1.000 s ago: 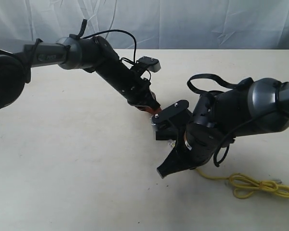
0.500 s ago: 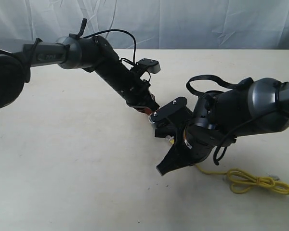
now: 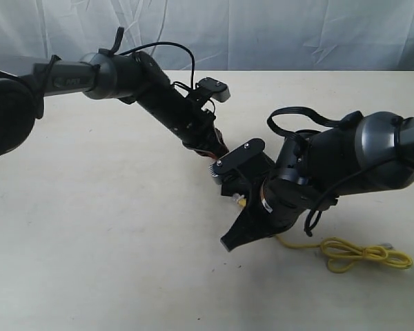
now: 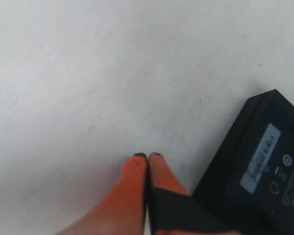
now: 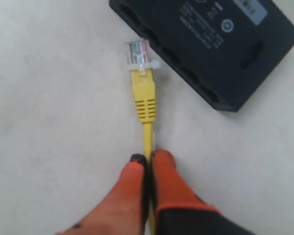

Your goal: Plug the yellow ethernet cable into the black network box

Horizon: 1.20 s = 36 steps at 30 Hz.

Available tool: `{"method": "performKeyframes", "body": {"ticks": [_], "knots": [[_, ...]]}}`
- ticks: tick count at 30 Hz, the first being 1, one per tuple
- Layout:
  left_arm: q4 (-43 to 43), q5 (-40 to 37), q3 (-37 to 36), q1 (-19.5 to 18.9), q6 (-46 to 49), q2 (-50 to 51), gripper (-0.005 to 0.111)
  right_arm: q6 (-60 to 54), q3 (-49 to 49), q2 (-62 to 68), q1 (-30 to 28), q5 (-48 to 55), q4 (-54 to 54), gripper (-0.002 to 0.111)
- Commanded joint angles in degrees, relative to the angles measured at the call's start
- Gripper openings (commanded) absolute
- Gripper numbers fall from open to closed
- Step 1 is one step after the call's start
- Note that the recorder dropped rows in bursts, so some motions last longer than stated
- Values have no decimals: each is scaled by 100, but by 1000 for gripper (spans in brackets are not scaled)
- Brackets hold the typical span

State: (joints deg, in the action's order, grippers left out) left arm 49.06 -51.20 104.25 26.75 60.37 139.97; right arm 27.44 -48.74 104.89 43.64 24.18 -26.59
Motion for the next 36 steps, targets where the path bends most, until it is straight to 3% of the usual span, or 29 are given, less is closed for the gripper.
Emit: {"method": "performKeyframes", "body": {"ticks": [1, 8, 26, 29, 33, 36], "knots": [[-105, -544, -14, 15, 40, 233, 0, 433, -23, 2, -26, -38, -48, -1], [-148, -775, -14, 15, 40, 275, 0, 1386, -23, 2, -26, 378, -705, -1], [-206, -1203, -14, 15, 167, 265, 0, 1468, -23, 2, -26, -291, -1113, -1], [-249, -1109, -14, -9, 97, 252, 0, 1468, -23, 2, -26, -238, -1006, 9], [-610, -762, -14, -108, -523, 115, 0, 1468, -23, 2, -26, -31, -840, 36], [-1252, -459, -14, -252, -1149, -160, 0, 1468, -51, -72, -26, 107, -454, 41]]}}
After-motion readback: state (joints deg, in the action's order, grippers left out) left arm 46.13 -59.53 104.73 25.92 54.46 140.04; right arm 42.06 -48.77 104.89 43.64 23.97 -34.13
